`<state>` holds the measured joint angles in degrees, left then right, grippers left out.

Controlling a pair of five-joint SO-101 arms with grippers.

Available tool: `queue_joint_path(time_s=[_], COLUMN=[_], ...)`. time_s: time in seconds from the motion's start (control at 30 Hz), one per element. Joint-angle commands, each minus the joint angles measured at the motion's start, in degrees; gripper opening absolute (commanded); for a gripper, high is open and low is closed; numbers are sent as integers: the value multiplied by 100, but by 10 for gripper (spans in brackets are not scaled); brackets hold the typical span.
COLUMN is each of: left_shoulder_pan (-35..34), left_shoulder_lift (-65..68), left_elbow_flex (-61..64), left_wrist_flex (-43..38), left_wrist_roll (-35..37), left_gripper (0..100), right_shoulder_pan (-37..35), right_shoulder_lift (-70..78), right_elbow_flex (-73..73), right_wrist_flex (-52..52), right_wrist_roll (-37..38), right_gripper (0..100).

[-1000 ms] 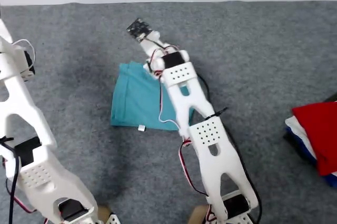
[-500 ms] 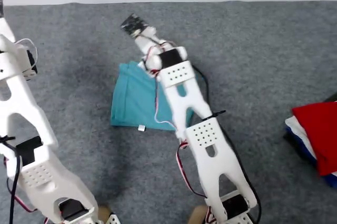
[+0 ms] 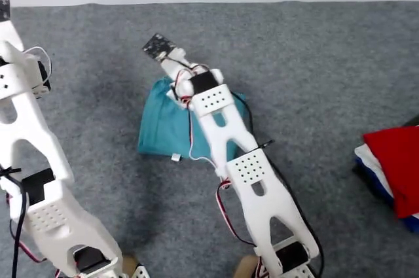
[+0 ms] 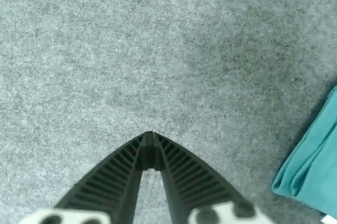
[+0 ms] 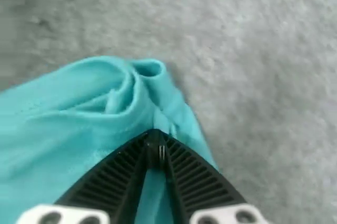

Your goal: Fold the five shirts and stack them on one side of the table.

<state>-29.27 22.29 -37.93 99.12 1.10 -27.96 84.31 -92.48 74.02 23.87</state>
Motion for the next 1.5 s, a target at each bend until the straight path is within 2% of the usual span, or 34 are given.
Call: queue_joint_path(time_s=[0.0, 0.2, 0.57, 0.77, 0.87, 1.13, 1.47], left_shoulder_pan=[18, 44, 44, 44, 26, 44, 44], left_shoulder_lift=[-325, -325, -325, -325, -325, -334, -360], left_elbow_flex=[-31, -40, -22, -22, -22, -22, -22], left_wrist_flex=[-35, -35, -35, -18, -18, -9, 0], left_wrist_roll=[35, 35, 35, 35, 35, 35, 35], left_gripper=[2, 2, 2, 2, 2, 2, 2], right_shoulder_pan=[303, 163, -708, -743, -734, -734, -251], right_shoulder_lift=[-101, -611, -1182, -848, -822, -1516, -2615], right_elbow_flex=[-229, -387, -299, 519, 510, -422, -378], right_wrist_flex=[-110, -66, -101, -963, -1077, -101, 2141], right_wrist_roll=[44, 26, 44, 44, 44, 44, -9], right_gripper=[9, 9, 9, 9, 9, 9, 9])
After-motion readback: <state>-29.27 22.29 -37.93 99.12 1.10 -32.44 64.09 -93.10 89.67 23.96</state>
